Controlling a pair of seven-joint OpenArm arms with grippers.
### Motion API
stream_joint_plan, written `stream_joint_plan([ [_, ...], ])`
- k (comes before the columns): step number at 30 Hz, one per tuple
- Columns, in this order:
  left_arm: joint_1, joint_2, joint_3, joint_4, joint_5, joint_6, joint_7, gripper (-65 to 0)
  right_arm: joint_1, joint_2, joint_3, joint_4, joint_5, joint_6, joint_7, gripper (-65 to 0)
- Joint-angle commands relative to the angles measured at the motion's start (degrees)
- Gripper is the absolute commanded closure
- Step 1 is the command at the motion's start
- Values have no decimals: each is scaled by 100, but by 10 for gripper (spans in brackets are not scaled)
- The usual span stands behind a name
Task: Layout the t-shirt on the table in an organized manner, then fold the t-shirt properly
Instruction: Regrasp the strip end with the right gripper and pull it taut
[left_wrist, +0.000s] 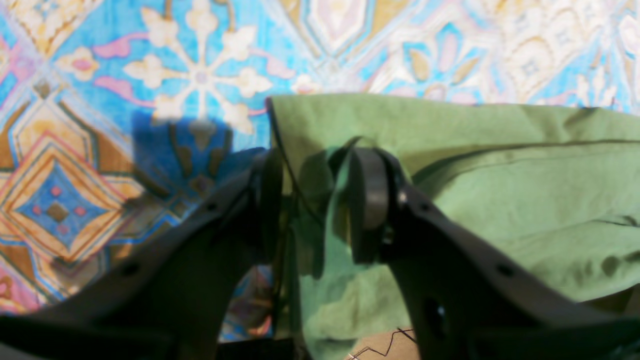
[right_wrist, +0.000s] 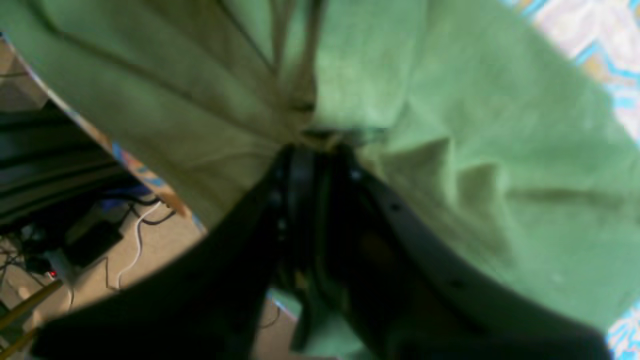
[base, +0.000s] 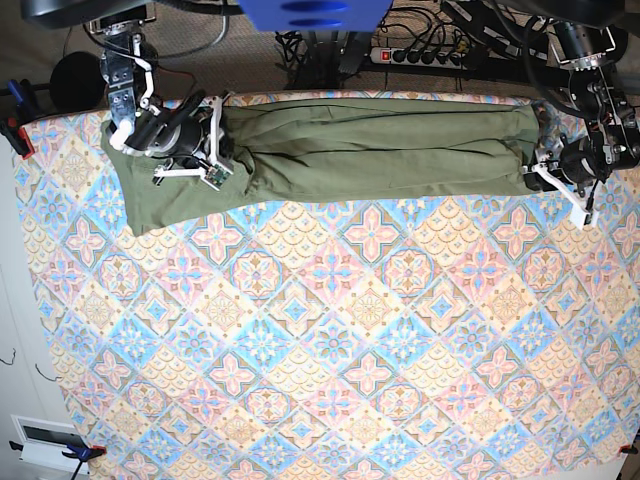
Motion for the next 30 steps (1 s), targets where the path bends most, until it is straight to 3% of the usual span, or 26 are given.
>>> stream_joint_plan([
  [1, -39, -126, -32, 86, -72, -1, -62, -225, 66, 70, 55, 110, 50, -3, 67, -126],
  [4, -39, -135, -49, 86, -301, -1, -44, -226, 48, 88, 81, 206, 77, -3, 67, -191],
  [7, 14, -188, -67, 86, -687, -1, -9, -234, -22, 88, 292, 435, 112, -3, 58, -200],
  [14, 172, -566, -129, 60, -1022, -1, 316, -430, -136, 97, 986, 426, 1193, -3, 58, -201],
  [25, 506, -645, -225, -186, -969, -1, 329, -434, -136, 97, 1118, 426, 1290, -3, 67, -201],
  [30, 366, -619, 232, -696, -1013, -1, 329, -434, -127, 97, 1136, 426, 1290, -3, 67, -199],
])
